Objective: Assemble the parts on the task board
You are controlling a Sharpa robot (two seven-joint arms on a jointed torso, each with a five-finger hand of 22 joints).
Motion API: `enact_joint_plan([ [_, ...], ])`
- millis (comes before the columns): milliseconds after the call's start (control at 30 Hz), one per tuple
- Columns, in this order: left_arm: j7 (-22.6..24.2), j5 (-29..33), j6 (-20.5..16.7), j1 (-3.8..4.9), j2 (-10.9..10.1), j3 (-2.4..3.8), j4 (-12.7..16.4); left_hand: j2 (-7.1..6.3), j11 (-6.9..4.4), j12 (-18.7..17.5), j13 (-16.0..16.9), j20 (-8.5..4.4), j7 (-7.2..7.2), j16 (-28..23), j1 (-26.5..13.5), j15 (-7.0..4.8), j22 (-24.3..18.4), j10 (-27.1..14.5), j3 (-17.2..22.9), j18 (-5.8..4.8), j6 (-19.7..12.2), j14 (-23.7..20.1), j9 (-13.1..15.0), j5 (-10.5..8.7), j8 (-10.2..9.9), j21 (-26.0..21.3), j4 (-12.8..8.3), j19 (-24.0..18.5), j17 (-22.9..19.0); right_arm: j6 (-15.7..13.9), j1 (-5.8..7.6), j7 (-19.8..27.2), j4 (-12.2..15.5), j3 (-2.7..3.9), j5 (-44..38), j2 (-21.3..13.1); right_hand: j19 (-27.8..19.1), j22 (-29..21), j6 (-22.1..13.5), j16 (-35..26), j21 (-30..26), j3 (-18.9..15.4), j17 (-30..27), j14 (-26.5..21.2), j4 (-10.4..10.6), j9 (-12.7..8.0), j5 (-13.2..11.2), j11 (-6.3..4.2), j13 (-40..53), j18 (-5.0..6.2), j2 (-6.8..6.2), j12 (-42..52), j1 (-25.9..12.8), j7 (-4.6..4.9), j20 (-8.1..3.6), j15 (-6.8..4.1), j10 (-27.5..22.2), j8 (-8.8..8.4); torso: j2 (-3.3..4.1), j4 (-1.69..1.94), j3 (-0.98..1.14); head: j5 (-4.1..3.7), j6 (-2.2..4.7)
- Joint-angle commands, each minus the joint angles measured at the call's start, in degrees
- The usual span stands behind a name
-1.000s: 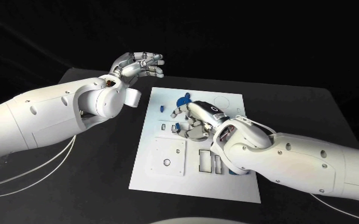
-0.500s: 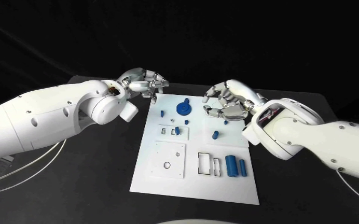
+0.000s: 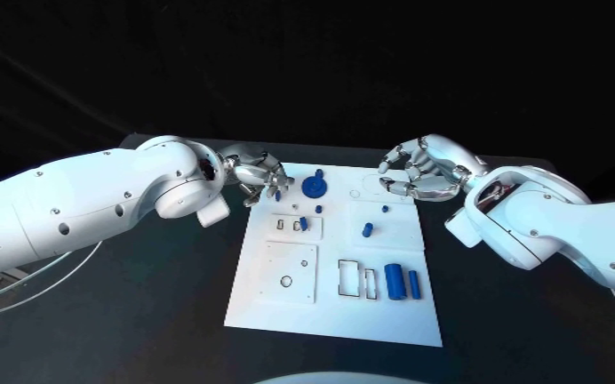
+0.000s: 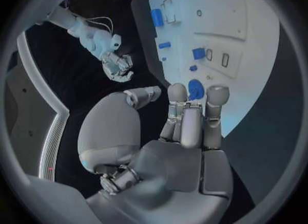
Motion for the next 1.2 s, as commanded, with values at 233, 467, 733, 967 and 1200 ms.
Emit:
enact_joint_plan([
  [233, -12.0, -8.51, 4.63, 0.05, 1.53, -0.53, 1.56, 1.06, -0.26, 1.15, 0.97, -0.33, -0.72, 0.79, -1.54, -0.25, 1.88, 1.08, -14.79, -1.22, -0.15, 0.86, 1.03, -0.32, 0.43, 0.87, 5.65, 1.56, 3.02, 0.65, 0.03, -0.98, -1.71, -0.23, 0.91, -0.42, -2.67, -3.09, -1.55, -2.31, -4.86, 0.1, 4.87, 3.26, 0.67, 0.47, -3.1, 0.24, 2.68, 1.54, -0.26, -3.54, -1.03, 0.24, 0.19, -0.04, -2.47, 0.05, 0.26, 0.26, 0.4, 0.16, -0.54],
  [467, -15.58, -10.79, 5.25, 0.21, 3.42, -0.9, 0.82, 2.84, -0.87, 3.49, 4.26, -0.8, -1.36, 2.34, -2.65, -0.79, 6.08, 4.24, -18.4, -1.93, 1.04, 2.34, 1.04, -0.18, 0.3, 2.91, 5.76, 4.18, 5.6, 0.54, -0.01, -1.55, -2.57, -0.31, 0.9, -0.28, -2.75, -3.24, -1.62, -2.45, -5.14, 0.1, 4.74, 3.22, 0.86, 0.56, -3.38, 0.29, 2.71, 1.57, -0.2, -3.49, -1.2, 0.28, 0.22, 0.0, -2.4, 0.07, 0.34, 0.36, 0.58, -0.02, -0.91],
  [733, -17.67, -11.39, 6.66, 0.64, 6.3, -1.85, -1.14, 3.86, -1.08, 4.17, 5.23, -0.99, -1.58, 2.77, -3.44, -0.99, 7.31, 5.15, -19.55, -2.14, 1.46, 2.73, 1.09, -0.14, 0.23, 3.55, 5.78, 4.92, 6.3, 0.09, -0.02, -2.02, -3.23, -0.34, 0.86, -0.03, -2.67, -3.4, -1.76, -2.58, -5.53, -0.12, 4.72, 3.27, 1.35, 0.82, -5.61, 0.31, 2.65, 1.59, -0.05, -3.5, -1.57, 0.28, 0.27, 0.03, -2.31, 0.2, 0.25, 0.36, 0.58, 0.02, -1.26],
  [967, -18.25, -11.04, 6.89, 0.96, 8.68, -2.15, -3.21, 4.8, -1.19, 4.62, 5.9, -1.09, -1.69, 3.12, -3.38, -1.08, 8.15, 5.67, -19.81, -2.28, 1.63, 3.02, 1.17, 0.11, 0.23, 3.95, 5.71, 5.36, 6.9, -0.15, -0.04, -2.34, -3.85, -0.35, 0.86, 0.37, -2.68, -3.47, -1.76, -2.63, -5.66, -0.05, 4.66, 3.27, 1.43, 0.87, -5.82, 0.29, 2.59, 1.61, 0.13, -3.56, -1.54, 0.26, 0.27, 0.02, -2.34, 0.23, 0.29, 0.41, 0.52, 0.14, -1.57],
  [1200, -18.44, -10.98, 7.33, 1.08, 10.36, -2.44, -4.88, 4.96, -1.23, 4.8, 6.17, -1.12, -1.74, 3.25, -3.05, -1.12, 8.49, 5.87, -19.88, -2.34, 1.67, 3.12, 1.22, 0.15, 0.24, 4.12, 5.63, 5.54, 7.12, -0.74, -0.05, -2.43, -4.25, -0.35, 0.92, 0.61, -2.72, -3.61, -1.81, -2.72, -5.89, 0.12, 4.55, 3.25, 1.61, 0.91, -5.93, 0.29, 2.5, 1.64, 0.52, -3.66, -1.54, 0.27, 0.27, 0.01, -2.39, 0.23, 0.31, 0.34, 0.45, 0.2, -1.7],
])
